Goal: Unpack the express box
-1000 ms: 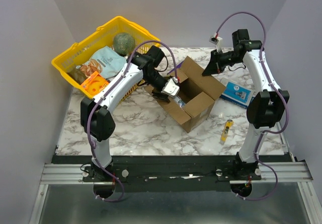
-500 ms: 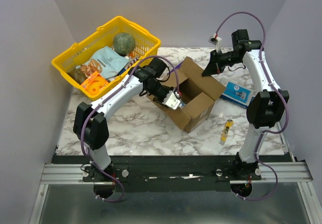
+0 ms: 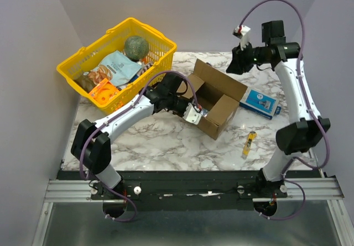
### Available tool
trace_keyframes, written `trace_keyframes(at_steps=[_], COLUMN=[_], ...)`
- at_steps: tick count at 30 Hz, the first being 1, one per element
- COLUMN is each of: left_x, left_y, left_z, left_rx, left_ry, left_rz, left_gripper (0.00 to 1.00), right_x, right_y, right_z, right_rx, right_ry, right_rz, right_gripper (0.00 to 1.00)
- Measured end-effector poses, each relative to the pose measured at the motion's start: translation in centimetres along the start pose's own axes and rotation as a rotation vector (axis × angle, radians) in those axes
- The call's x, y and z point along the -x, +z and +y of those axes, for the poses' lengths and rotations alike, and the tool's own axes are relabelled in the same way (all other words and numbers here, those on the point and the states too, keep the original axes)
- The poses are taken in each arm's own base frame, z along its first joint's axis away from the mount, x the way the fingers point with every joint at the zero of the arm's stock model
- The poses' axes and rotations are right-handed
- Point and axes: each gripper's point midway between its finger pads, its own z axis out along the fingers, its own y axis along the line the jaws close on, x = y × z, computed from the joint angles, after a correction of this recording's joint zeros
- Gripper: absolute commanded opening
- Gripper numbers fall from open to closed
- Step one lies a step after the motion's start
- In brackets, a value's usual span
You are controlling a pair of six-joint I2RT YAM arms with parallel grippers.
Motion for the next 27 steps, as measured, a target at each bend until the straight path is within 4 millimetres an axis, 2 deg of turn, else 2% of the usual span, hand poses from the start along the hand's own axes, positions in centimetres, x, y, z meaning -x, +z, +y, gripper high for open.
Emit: trace_keyframes(at_steps=[2,3,5,7,9,10,13,16,17,19,21,27], left_x=[0.1,0.1,0.2,0.3,0.3,0.3,0.2,-0.3,-0.6,-0.7,-0.6,-0.8], left_y=[0.1,0.2,0.4,0.4,0.5,0.5,0.7,0.9,1.0,1.0,0.8,0.2], left_z=[0.0,-0.1,-0.2,-0.3,-0.6,-0.7,-1.2,-2.4,-3.1,-3.6,-3.5,-2.5], left_rx=[0.023,0.033,0.052,0.071,0.087,0.091,0.101,0.107,0.111,0.138,0.162,0.220], left_ry=[-0.017,-0.027,-0.039,-0.058,-0.073,-0.081,-0.109,-0.145,-0.162,-0.175,-0.185,-0.237], left_rz=[-0.005,-0.007,-0.010,-0.013,-0.016,-0.016,-0.016,-0.013,-0.014,-0.024,-0.033,-0.048], left_gripper=[0.00,0.00,0.00,0.00,0.00,0.00,0.00,0.00,0.00,0.00,0.00,0.00], right_x=[2.7,4.3,6.9,7.6,6.6,5.6,1.5,-3.9,-5.5,-7.2,-7.2,-6.8], right_y=[-1.8,-2.8,-4.4,-5.2,-4.2,-3.5,0.4,5.1,6.1,7.2,7.6,8.4], right_z=[0.7,1.7,5.2,9.1,12.4,13.3,13.1,10.6,10.0,9.3,9.1,9.2], right_rx=[-0.091,-0.129,-0.156,-0.128,-0.060,-0.029,0.025,0.031,0.030,0.029,0.029,0.048], right_ry=[-0.106,-0.170,-0.298,-0.395,-0.456,-0.467,-0.432,-0.346,-0.324,-0.308,-0.323,-0.392], right_rz=[-0.066,-0.111,-0.207,-0.267,-0.271,-0.253,-0.150,0.015,0.061,0.113,0.116,0.119], right_gripper=[0.43,0.38,0.33,0.28,0.27,0.27,0.24,0.26,0.28,0.34,0.42,0.53])
